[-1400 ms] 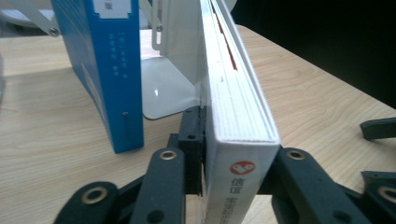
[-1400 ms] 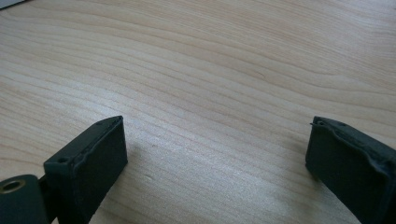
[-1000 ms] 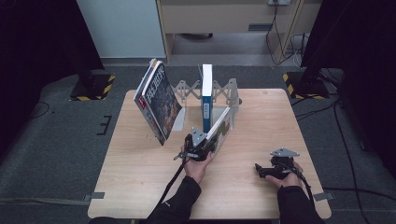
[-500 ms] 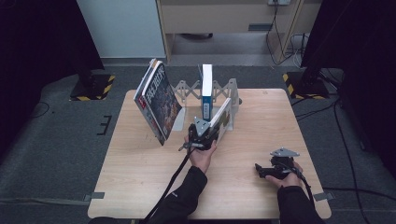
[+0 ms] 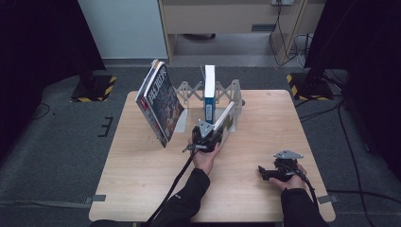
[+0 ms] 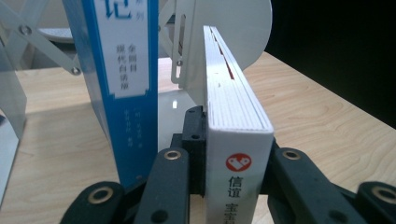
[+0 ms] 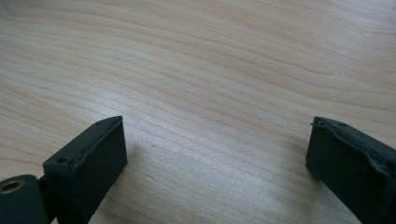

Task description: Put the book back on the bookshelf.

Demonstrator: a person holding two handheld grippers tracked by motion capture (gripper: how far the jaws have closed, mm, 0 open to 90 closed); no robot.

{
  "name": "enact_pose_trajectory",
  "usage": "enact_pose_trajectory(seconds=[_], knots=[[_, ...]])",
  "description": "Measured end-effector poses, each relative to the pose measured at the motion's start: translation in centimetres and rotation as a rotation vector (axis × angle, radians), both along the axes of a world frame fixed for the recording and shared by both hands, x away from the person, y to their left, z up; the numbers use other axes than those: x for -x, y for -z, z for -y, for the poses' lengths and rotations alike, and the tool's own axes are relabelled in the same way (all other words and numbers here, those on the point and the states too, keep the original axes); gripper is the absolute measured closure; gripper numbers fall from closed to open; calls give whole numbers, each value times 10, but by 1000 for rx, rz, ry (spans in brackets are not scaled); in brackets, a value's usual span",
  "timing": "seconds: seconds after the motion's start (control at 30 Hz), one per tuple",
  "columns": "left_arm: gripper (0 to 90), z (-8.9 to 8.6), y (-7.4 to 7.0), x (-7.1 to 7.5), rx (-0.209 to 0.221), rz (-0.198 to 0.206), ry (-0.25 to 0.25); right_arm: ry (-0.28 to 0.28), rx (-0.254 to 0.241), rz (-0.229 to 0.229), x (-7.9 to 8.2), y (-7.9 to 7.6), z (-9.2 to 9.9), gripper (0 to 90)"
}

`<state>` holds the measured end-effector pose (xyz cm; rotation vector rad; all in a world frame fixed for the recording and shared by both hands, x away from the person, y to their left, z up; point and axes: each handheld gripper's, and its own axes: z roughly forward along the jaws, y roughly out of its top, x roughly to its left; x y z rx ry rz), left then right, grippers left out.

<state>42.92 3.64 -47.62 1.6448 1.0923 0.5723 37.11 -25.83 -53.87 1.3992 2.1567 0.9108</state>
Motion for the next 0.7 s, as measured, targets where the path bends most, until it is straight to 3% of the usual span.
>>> enact_pose_trajectory(seconds=[0.33, 0.57, 0.7], knots=[[722, 3, 9, 6, -39, -34, 25, -1, 1, 1, 0, 0, 0, 52], [699, 5, 11, 6, -38, -14, 42, 0, 2, 2, 0, 0, 0, 50], [617, -2, 10, 12, -40, -9, 51, 0, 2, 2, 0, 0, 0, 50]])
